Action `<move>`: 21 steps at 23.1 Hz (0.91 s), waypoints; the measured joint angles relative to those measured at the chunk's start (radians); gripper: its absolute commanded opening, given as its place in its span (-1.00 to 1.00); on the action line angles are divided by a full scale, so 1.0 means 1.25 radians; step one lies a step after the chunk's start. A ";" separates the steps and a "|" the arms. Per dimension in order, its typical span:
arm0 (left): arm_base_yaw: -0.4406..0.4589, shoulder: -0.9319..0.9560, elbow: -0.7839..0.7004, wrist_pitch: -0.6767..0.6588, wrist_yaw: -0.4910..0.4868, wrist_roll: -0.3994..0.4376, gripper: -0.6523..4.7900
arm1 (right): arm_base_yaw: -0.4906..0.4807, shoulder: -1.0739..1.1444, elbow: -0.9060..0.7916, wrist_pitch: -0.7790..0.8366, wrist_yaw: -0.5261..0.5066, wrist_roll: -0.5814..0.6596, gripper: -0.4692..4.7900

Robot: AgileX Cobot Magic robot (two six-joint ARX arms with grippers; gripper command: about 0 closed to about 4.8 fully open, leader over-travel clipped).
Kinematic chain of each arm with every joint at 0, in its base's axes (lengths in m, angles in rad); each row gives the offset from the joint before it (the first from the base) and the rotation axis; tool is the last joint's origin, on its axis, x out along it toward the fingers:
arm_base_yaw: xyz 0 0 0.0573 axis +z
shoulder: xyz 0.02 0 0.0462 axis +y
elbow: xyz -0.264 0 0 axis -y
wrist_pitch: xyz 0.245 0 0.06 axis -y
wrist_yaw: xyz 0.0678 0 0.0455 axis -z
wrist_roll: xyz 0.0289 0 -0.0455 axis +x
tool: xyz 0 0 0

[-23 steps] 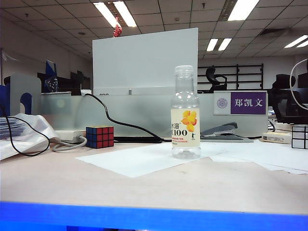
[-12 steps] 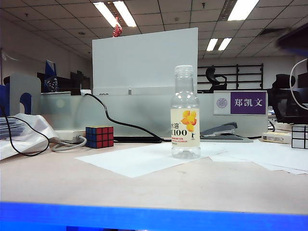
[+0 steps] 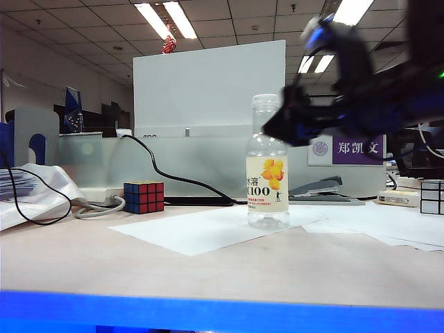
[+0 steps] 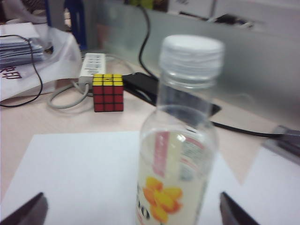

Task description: Flip the plastic bottle upside down.

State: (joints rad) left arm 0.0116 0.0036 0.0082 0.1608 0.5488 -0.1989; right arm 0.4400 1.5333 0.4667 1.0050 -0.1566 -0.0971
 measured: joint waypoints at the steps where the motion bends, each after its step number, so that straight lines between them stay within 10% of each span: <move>1: 0.000 0.000 0.000 0.000 -0.005 0.000 -0.53 | 0.000 0.038 0.030 0.000 -0.005 0.001 1.00; 21: 0.000 0.000 0.000 0.066 -0.030 0.012 -0.53 | -0.003 0.267 0.269 -0.032 0.074 -0.025 1.00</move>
State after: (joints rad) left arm 0.0120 0.0036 0.0082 0.2432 0.5117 -0.1841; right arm 0.4366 1.8671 0.8032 0.9649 -0.0635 -0.1287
